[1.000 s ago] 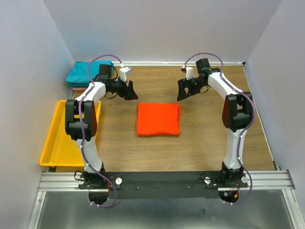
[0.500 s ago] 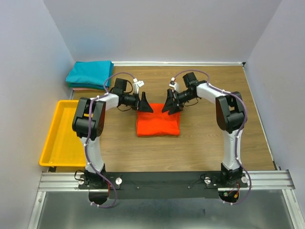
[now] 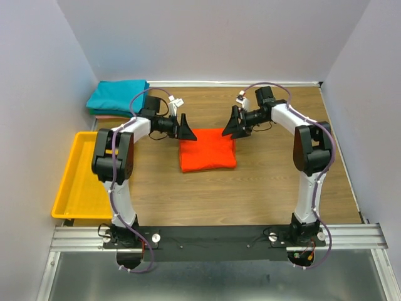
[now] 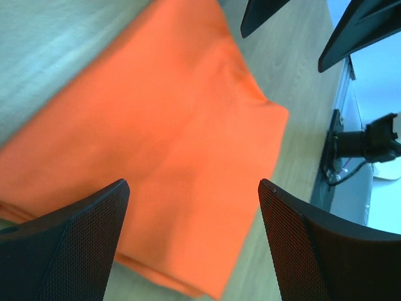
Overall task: Fold and stack the t-shirts
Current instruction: Fold the tshirt
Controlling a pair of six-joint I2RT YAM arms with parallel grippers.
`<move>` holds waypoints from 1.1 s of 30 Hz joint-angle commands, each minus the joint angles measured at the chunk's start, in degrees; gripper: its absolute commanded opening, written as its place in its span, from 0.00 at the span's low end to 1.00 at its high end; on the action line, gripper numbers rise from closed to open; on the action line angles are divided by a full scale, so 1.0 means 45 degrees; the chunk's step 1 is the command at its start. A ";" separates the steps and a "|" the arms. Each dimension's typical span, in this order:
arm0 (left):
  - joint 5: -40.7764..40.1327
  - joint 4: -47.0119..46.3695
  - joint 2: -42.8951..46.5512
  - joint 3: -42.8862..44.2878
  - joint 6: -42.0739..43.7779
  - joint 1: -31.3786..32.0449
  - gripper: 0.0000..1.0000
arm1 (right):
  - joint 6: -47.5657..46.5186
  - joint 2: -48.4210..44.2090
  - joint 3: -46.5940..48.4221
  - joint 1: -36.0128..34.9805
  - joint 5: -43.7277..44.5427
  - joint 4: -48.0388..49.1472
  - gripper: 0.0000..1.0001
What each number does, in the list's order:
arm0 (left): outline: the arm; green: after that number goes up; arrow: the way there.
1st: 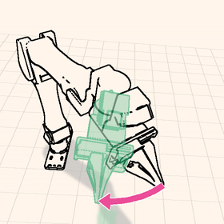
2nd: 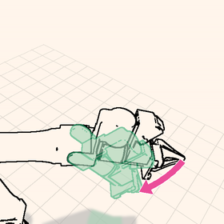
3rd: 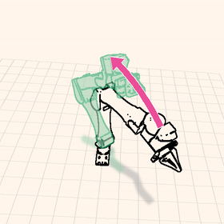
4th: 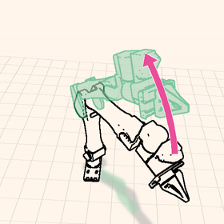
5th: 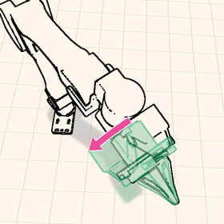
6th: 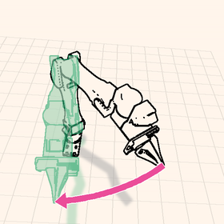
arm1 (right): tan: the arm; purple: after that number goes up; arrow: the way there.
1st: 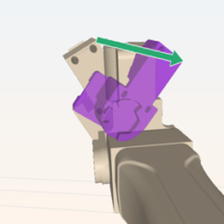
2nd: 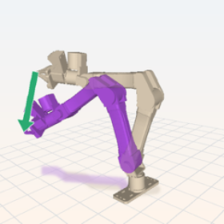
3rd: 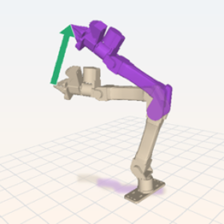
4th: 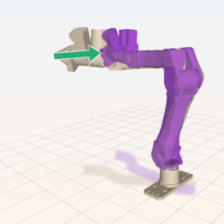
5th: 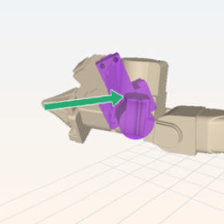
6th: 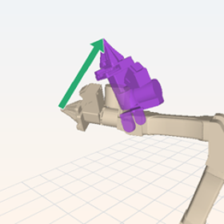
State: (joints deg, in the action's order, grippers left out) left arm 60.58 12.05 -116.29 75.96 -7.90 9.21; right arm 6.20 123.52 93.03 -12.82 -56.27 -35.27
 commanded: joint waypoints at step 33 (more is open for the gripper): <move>0.2436 0.0760 0.3305 -0.4868 0.1346 0.2113 0.92 | 0.4266 -0.2705 -0.4677 -0.3245 -0.2046 0.4025 1.00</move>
State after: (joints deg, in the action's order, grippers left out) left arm 69.23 17.19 -98.96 57.52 0.05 18.70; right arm 18.87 108.42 74.89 -26.63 -64.36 -23.86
